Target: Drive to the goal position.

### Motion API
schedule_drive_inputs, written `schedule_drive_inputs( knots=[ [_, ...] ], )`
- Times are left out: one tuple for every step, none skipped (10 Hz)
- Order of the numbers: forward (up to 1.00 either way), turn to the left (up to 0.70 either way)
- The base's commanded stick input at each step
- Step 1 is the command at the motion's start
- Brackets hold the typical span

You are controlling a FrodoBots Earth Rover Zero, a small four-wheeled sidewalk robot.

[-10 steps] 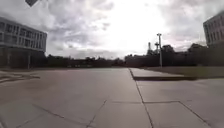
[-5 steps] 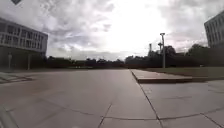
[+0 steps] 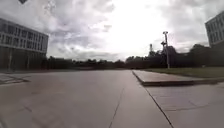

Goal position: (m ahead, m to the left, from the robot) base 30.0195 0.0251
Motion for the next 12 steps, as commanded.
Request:
schedule_drive_inputs(
  knots=[
    [1.00, 0.00],
    [1.00, 0.00],
    [1.00, 0.00],
    [1.00, 0.00],
    [1.00, 0.00],
    [1.00, 0.00],
    [1.00, 0.00],
    [1.00, 0.00],
    [1.00, 0.00],
    [1.00, 0.00],
    [1.00, 0.00],
    [1.00, 0.00]
  ],
)
